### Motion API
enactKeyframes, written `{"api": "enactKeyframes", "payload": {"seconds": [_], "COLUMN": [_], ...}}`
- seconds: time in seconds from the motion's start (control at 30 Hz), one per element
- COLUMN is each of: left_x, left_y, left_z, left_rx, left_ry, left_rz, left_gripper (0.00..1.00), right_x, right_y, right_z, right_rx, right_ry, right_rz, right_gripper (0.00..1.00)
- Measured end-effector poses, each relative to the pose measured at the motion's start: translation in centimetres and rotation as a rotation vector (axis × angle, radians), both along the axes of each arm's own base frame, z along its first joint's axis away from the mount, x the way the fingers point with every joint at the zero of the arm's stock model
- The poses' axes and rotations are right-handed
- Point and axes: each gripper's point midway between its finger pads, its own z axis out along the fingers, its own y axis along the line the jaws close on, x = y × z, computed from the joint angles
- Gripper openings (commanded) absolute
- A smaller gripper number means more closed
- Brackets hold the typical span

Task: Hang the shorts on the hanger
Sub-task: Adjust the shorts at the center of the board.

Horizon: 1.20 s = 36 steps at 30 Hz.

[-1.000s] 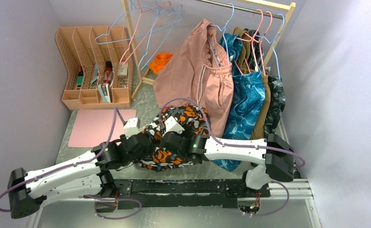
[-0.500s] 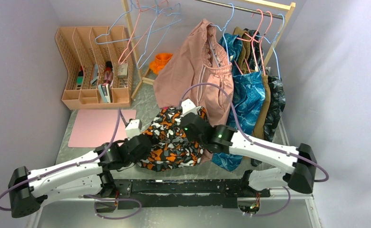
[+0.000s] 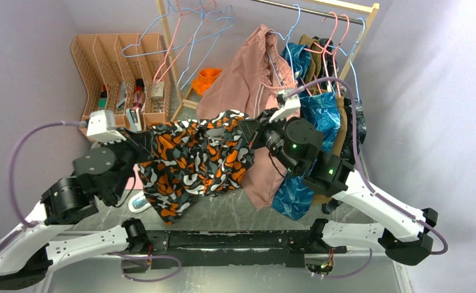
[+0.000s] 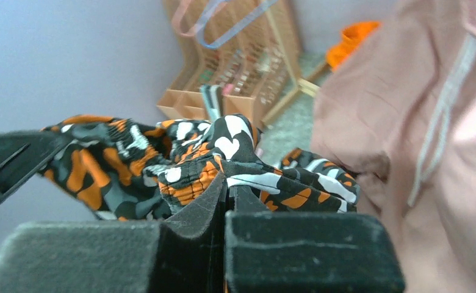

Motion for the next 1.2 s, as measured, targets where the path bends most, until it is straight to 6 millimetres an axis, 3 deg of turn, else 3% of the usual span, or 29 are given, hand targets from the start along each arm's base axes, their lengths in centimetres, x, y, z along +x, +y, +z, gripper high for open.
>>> {"api": "enactKeyframes", "payload": {"seconds": [0.1, 0.2, 0.3, 0.33, 0.43, 0.6, 0.73, 0.83, 0.97, 1.2], "left_x": [0.3, 0.4, -0.3, -0.6, -1.4, -1.7, -1.5, -1.6, -1.6, -1.6], "left_y": [0.1, -0.6, -0.3, -0.1, 0.4, 0.1, -0.2, -0.5, -0.7, -0.9], "left_z": [-3.3, -10.2, -17.1, -18.7, -22.1, -23.0, -23.7, -24.3, -24.3, -24.4], "left_rx": [0.059, 0.168, 0.256, 0.272, 0.283, 0.257, 0.287, 0.306, 0.299, 0.291], "left_ry": [0.041, 0.158, 0.281, 0.31, 0.382, 0.411, 0.436, 0.455, 0.458, 0.464], "left_rz": [0.027, 0.039, 0.051, 0.054, 0.06, 0.065, 0.071, 0.066, 0.058, 0.054], "left_gripper": [0.07, 0.07, 0.07, 0.07, 0.07, 0.07, 0.07, 0.07, 0.07, 0.07], "right_x": [1.2, 2.2, 1.9, 1.4, 0.0, -0.8, -0.9, -0.9, -1.6, -7.0], "right_y": [-1.7, -3.3, -5.5, -6.4, -8.5, -9.7, -8.5, -6.6, -4.0, 2.8], "right_z": [-3.3, -9.2, -15.8, -17.9, -20.9, -20.3, -18.5, -18.3, -19.9, -20.1], "right_rx": [-0.011, -0.099, -0.225, -0.271, -0.357, -0.415, -0.433, -0.449, -0.509, -0.61], "right_ry": [0.069, 0.164, 0.264, 0.295, 0.345, 0.344, 0.323, 0.328, 0.346, 0.258], "right_rz": [-0.102, -0.191, -0.253, -0.265, -0.278, -0.26, -0.185, -0.105, -0.006, 0.252], "right_gripper": [0.0, 0.01, 0.19, 0.26, 0.45, 0.55, 0.56, 0.56, 0.55, 0.49]}}
